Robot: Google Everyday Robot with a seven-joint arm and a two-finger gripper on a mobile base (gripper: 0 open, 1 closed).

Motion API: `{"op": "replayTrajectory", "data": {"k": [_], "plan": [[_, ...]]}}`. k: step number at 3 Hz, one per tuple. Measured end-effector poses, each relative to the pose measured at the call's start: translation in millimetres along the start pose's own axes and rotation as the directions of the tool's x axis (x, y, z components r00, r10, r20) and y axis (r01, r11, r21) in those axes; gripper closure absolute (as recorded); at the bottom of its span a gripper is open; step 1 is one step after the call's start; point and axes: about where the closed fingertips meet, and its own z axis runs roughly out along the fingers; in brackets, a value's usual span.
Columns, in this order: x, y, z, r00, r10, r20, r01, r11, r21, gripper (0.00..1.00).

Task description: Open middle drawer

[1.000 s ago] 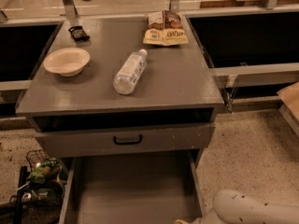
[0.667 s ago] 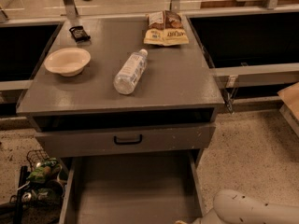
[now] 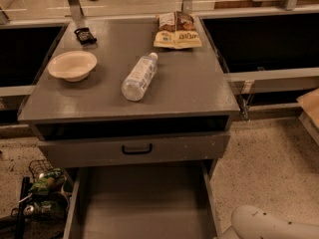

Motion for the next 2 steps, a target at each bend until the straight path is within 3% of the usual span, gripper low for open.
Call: {"op": "replayTrajectory", "data": {"k": [1, 2], "plan": [[7.6, 20.8, -2.7, 1.000, -0.006, 0.001, 0.006, 0.9997, -0.026, 0.00], [7.6, 20.8, -2.7, 1.000, -0.006, 0.001, 0.006, 0.9997, -0.026, 0.00]]}}
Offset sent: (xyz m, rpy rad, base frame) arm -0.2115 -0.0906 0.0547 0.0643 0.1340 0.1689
